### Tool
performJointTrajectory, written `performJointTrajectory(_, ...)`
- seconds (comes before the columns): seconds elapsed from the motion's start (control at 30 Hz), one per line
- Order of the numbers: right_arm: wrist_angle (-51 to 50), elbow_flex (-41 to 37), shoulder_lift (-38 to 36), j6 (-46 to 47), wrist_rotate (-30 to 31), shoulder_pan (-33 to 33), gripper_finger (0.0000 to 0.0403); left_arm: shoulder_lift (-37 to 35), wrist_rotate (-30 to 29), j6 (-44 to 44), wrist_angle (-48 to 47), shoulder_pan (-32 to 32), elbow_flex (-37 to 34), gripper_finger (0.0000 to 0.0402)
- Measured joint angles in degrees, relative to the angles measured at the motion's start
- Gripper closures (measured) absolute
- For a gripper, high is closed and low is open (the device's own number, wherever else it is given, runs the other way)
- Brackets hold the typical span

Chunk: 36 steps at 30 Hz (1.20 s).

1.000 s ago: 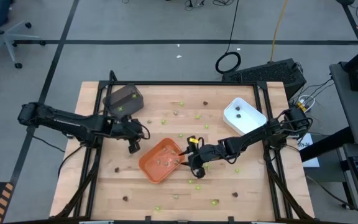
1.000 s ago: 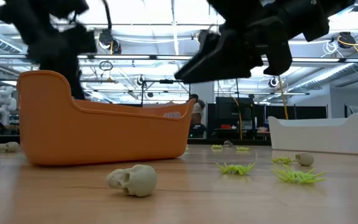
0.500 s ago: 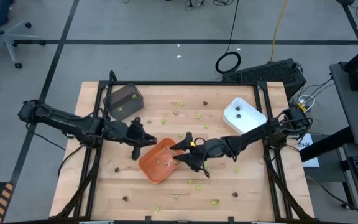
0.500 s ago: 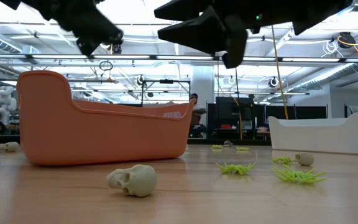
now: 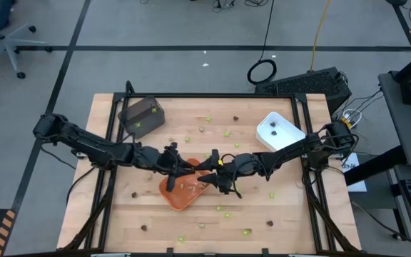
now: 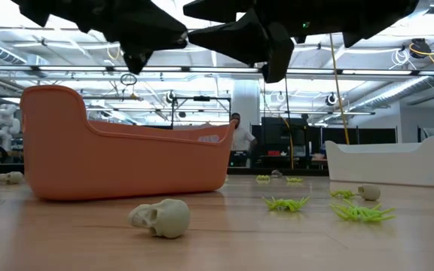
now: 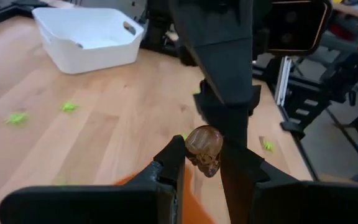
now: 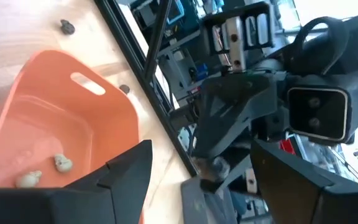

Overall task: Sort Halloween decoration
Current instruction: Put the small transparent skull toy into the white bin

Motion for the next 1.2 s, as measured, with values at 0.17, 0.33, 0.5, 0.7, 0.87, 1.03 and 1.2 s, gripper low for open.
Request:
performJointTrajectory(0.17,-0.39,0.0,0.0,0.54,-0.31,-1.27,0.016,3.8,1.62,-0.01,5.21,0.0,0.0,0.0328)
performJointTrajectory(0.33,-2.94,0.0,0.0,2.67,-4.65,-2.46,0.0184,5.42,1.59,-0.07,8.58,0.0,0.0,0.0327)
performJointTrajectory(0.5,-2.28,0.0,0.42,2.97,-6.14,-2.81,0.0216,5.75,1.58,-0.22,9.03,0.17,0.0,0.0327)
performJointTrajectory(0.7,-1.72,0.0,0.42,3.29,-6.5,-2.94,0.0265,5.75,1.42,-0.2,9.45,0.17,0.0,0.0327)
performJointTrajectory(0.87,-1.7,0.0,0.42,3.22,-8.98,-3.01,0.0303,5.75,1.55,-0.7,9.55,0.11,0.0,0.0327)
performJointTrajectory(1.03,-1.9,0.0,0.42,3.29,-9.12,-3.01,0.0333,5.75,1.55,-1.45,9.26,0.11,0.0,0.0327)
performJointTrajectory(1.2,-2.0,0.0,0.42,4.85,-9.22,-2.94,0.0346,5.75,1.55,-1.49,9.14,0.11,0.0,0.0326)
